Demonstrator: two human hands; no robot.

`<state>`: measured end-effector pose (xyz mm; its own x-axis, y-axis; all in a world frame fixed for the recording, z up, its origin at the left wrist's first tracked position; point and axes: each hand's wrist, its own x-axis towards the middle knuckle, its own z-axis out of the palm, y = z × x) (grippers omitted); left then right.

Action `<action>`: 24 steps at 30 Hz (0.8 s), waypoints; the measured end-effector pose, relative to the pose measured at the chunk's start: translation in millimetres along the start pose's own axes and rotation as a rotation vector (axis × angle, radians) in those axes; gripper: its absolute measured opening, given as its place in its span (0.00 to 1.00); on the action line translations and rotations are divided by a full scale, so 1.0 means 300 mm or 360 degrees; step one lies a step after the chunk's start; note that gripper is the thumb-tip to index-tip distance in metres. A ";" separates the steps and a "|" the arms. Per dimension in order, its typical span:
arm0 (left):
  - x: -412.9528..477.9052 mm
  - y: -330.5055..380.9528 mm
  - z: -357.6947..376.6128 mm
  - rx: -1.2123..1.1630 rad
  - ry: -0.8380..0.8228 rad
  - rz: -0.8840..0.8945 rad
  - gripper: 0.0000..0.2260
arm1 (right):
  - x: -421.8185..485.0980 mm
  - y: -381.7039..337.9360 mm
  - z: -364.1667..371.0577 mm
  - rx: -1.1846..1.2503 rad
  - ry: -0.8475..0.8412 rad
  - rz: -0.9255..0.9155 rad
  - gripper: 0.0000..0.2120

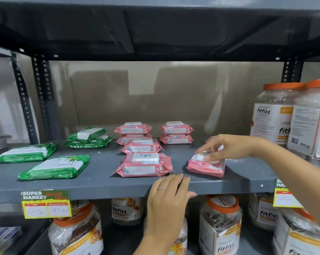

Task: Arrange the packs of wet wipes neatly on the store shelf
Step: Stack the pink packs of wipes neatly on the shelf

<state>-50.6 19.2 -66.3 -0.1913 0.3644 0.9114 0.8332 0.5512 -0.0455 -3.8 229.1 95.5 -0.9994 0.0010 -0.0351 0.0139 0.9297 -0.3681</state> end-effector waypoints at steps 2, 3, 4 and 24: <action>0.000 0.002 -0.005 0.0020 -0.0034 -0.0011 0.17 | 0.013 -0.013 -0.001 -0.0143 0.0062 0.0083 0.21; 0.000 0.004 -0.007 0.0025 -0.0047 -0.0014 0.18 | 0.017 -0.019 -0.002 -0.0232 0.0073 0.0121 0.23; -0.001 0.005 -0.010 0.0027 -0.0056 -0.0019 0.18 | 0.020 -0.023 -0.004 -0.0298 0.0058 0.0160 0.24; 0.003 0.023 -0.018 0.0010 -0.0069 -0.0090 0.16 | -0.031 0.001 0.010 0.0087 -0.0064 0.0244 0.38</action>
<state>-42.1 19.1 -63.6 -0.2607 0.3647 0.8939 0.8171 0.5764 0.0032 5.6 228.2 93.0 -0.9833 0.1255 -0.1317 0.1690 0.8982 -0.4058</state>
